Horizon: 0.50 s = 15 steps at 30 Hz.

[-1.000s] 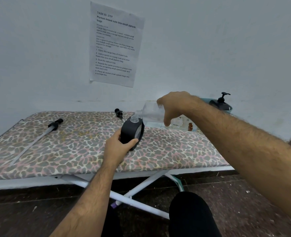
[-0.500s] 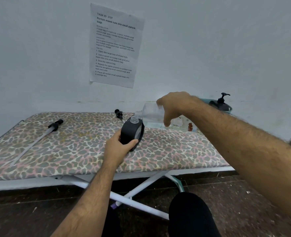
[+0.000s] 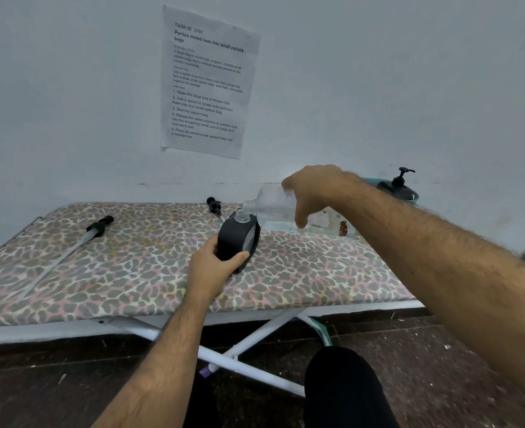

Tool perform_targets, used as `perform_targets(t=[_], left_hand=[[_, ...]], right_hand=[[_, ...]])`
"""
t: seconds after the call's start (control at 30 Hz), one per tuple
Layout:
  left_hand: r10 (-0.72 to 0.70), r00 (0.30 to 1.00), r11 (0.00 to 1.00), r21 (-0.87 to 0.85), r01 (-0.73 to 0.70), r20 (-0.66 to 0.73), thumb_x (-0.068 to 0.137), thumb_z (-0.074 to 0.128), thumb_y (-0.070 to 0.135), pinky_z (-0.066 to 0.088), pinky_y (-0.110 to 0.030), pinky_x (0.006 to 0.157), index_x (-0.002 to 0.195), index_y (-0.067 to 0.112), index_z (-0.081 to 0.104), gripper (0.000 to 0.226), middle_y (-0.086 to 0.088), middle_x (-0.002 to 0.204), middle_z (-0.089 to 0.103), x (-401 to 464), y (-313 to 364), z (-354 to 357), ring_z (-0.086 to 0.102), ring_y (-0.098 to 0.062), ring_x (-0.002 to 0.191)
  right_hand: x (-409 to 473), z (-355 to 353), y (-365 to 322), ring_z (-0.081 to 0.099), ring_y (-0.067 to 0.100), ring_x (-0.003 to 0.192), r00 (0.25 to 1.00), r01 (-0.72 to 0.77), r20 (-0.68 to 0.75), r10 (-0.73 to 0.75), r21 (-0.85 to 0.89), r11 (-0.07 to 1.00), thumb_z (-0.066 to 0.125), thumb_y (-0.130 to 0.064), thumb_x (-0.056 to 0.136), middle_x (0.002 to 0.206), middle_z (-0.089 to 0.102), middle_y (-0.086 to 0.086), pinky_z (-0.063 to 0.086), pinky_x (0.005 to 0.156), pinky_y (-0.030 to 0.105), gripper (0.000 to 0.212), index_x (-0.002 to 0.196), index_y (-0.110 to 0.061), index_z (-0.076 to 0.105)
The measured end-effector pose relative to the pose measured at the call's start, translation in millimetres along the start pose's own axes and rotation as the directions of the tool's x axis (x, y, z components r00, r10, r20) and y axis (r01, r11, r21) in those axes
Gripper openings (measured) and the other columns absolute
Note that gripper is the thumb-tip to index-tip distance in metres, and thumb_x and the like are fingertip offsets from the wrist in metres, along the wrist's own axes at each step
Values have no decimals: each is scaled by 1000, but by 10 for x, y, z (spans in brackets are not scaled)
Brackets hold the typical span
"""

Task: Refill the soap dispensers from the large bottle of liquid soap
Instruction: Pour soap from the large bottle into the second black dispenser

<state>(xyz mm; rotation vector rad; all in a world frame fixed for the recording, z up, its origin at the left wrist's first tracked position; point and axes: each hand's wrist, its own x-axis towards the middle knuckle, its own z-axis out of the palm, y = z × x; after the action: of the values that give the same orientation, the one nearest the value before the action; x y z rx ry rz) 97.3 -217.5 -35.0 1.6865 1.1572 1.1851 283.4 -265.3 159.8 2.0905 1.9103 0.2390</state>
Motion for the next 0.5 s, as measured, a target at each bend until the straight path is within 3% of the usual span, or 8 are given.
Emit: perform_targets(t=[0.5], left_hand=[[3, 1000, 1000, 5, -3, -4, 77, 83, 28, 48, -5, 61, 129, 23, 60, 56, 15, 103, 65, 7, 4, -1, 60, 8, 89]], right_hand=[[-19, -30, -4, 48, 17, 95, 1000, 8, 4, -8, 5, 1000, 82, -43, 73, 125, 59, -4, 42, 76, 34, 74, 136, -25, 49]])
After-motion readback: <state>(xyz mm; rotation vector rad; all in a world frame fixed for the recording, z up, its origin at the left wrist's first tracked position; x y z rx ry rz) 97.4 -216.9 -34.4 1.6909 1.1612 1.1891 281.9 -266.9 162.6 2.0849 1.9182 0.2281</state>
